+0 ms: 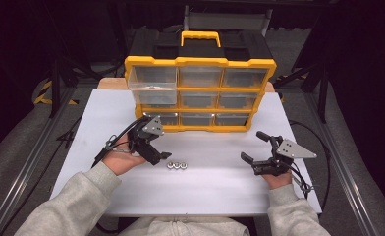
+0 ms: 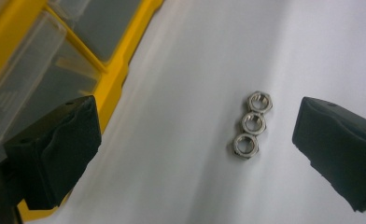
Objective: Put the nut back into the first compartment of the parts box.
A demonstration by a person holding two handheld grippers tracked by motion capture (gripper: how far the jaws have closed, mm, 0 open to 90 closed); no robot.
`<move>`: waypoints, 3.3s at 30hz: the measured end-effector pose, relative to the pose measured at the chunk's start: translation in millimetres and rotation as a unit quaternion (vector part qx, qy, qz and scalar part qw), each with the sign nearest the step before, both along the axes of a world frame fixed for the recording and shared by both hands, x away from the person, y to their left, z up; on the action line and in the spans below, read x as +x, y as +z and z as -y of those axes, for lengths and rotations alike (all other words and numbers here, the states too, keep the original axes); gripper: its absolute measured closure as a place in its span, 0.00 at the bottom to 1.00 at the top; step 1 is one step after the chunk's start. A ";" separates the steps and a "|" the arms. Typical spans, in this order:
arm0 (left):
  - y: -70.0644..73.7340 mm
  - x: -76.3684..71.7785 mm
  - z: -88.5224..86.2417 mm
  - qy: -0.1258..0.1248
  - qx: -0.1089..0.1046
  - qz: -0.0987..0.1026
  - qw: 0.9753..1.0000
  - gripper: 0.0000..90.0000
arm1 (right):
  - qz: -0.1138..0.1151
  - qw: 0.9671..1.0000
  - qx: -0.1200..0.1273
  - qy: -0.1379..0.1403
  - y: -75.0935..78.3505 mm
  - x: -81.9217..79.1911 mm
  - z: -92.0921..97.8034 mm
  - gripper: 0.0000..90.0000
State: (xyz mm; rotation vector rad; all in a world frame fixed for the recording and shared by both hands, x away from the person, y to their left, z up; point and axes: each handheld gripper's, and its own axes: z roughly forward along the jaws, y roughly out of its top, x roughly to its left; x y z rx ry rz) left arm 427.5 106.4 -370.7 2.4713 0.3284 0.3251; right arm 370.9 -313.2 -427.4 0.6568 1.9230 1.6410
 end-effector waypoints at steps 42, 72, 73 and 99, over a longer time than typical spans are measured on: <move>-49.8 8.0 48.9 -0.041 0.189 -0.151 0.969 0.42 | -0.025 0.999 -0.024 -0.025 2.2 1.1 -0.1 0.04; 32.6 -2.5 34.8 -0.054 0.186 -0.148 0.970 0.77 | -0.023 0.999 -0.020 -0.018 2.7 -0.3 -0.3 0.04; 32.6 -2.5 34.8 -0.054 0.186 -0.148 0.970 0.77 | -0.023 0.999 -0.020 -0.019 2.7 -0.3 -0.2 0.04; 191.9 3.3 22.7 -0.045 0.177 -0.111 0.977 0.77 | -0.027 0.999 -0.020 -0.017 2.4 0.5 0.0 0.04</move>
